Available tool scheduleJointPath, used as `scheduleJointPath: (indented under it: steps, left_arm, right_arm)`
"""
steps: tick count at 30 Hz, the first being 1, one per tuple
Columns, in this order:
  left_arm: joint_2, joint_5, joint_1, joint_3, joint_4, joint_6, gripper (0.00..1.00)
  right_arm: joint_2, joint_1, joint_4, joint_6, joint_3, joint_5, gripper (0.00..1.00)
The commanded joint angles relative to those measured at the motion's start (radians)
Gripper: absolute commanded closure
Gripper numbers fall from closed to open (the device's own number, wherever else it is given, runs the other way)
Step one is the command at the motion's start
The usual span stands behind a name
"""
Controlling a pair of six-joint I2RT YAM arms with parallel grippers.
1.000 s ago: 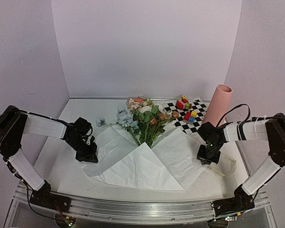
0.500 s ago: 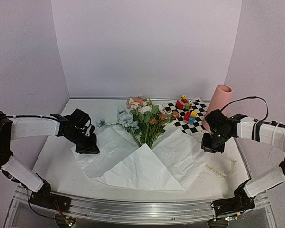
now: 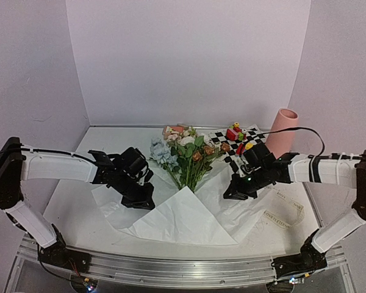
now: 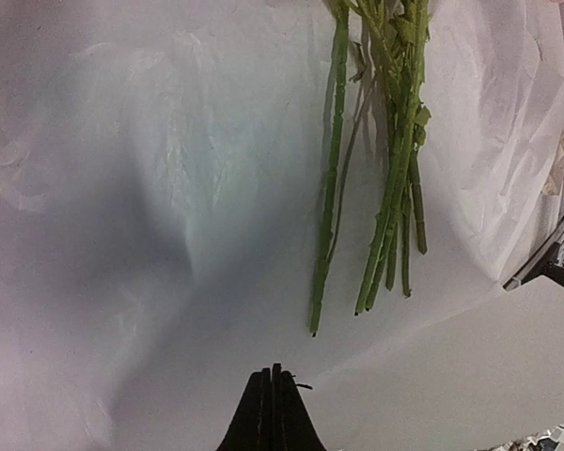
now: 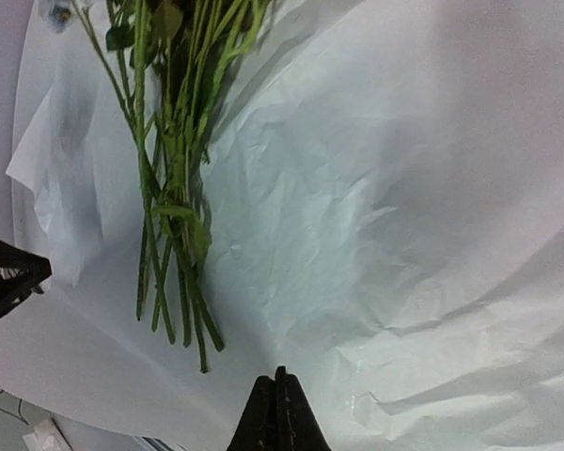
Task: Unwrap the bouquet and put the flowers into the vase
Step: Unfold the wrapping paper at the center of the board.
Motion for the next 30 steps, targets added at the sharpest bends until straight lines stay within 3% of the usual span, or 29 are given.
scheduleJointPath:
  steps: [1,10,22,30]
  left_arm:
    - [0.039,-0.010,0.000,0.083,0.029,-0.024,1.00]
    - [-0.114,0.057,0.000,0.029,0.029,-0.087,1.00]
    - [-0.165,-0.113,0.001,0.039,-0.029,-0.159,1.00]
    - [-0.183,-0.072,0.001,-0.011,-0.034,-0.139,1.00]
  right_arm:
    - [0.114,0.075,0.080,0.000,0.048,-0.081,0.99]
    - [0.230,0.235,0.122,-0.076,0.154,-0.279,0.99]
    - [0.196,0.504,0.171,-0.013,0.052,-0.178,1.00]
    - [0.239,0.642,0.175,0.063,0.029,-0.067,1.00]
